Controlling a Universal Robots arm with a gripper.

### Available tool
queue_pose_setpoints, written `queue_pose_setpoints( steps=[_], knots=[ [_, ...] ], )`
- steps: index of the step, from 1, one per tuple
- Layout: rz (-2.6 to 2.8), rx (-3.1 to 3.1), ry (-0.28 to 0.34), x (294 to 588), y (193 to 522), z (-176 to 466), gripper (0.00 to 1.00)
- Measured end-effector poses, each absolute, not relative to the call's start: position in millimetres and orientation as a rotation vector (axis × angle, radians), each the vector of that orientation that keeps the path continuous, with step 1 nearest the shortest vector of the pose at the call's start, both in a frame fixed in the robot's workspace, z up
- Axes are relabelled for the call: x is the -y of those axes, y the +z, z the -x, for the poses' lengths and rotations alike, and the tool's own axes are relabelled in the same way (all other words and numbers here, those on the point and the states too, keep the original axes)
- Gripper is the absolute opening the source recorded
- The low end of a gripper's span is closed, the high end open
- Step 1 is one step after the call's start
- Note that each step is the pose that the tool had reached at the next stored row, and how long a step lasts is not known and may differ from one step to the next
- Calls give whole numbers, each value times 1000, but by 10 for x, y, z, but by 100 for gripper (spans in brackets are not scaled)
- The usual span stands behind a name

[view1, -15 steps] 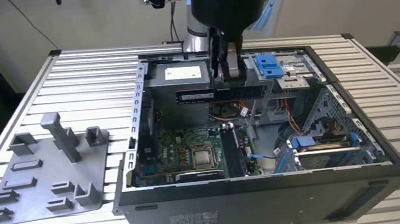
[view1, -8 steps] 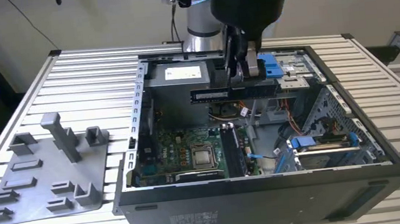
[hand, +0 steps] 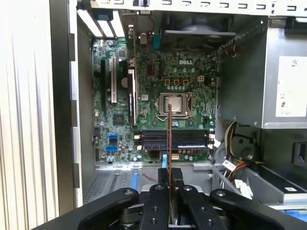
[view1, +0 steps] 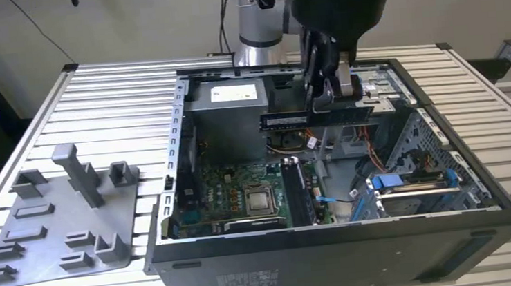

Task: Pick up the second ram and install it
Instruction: 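Pick up the second ram and move it above second insertion slot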

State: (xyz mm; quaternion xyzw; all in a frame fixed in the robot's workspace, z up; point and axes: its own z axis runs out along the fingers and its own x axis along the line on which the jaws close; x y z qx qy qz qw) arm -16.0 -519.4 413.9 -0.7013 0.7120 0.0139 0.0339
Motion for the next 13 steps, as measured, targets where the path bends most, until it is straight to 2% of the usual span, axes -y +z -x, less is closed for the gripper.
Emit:
queue_pose_setpoints(
  steps=[13],
  knots=[
    [2087,-2255,39,5194,4104,69,14]
  ],
)
